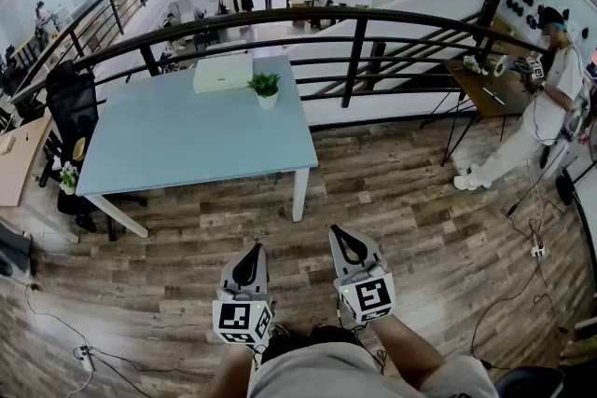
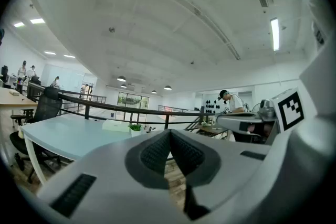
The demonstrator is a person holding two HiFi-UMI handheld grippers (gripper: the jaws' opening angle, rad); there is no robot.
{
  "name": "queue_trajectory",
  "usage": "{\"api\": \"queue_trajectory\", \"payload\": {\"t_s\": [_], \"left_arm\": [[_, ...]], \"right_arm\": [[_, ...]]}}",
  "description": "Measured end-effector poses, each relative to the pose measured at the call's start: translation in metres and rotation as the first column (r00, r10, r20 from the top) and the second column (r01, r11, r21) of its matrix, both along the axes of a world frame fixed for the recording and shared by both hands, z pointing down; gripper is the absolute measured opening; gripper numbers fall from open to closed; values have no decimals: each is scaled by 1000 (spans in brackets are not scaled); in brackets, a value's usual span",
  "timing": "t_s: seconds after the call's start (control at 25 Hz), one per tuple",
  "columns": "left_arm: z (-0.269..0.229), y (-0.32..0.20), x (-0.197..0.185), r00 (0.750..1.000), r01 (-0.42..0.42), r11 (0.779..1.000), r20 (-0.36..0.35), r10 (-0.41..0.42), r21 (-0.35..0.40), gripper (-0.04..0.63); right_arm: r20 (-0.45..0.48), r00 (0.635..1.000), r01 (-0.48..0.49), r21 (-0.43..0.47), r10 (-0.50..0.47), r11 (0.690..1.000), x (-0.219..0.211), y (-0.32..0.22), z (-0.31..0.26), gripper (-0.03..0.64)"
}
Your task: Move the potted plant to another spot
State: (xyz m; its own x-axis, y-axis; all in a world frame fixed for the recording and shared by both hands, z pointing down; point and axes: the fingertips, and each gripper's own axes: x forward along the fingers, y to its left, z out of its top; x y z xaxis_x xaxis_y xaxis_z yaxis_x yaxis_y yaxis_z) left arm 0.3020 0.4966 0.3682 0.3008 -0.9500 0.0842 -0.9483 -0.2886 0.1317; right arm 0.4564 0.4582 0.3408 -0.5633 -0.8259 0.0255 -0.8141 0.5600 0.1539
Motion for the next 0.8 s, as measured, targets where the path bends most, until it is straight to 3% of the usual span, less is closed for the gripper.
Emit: {"api": "queue_trajectory", "payload": {"t_s": [0.16,0.32,0.48,0.76,0.8], "left_arm": [[-12,-1,18,1000,5,1000,-2,-5,-3,12],[-6,8,64,999,-28,999,-23,28,-18,12],[4,21,92,1000,-14,1000,6,14,-18,12],[42,35,106,998,-8,987,57,17,-158,12],[48,37,108,998,-12,985,59,22,-174,12]], "right_arm": [[17,1000,22,-4,-22,1000,10,10,-8,3],[21,999,51,-21,-50,998,35,31,-7,3],[62,996,66,-22,-64,998,68,37,5,3],[69,997,52,-130,-43,990,112,35,53,5],[54,997,62,-141,-54,988,112,37,58,48]]}}
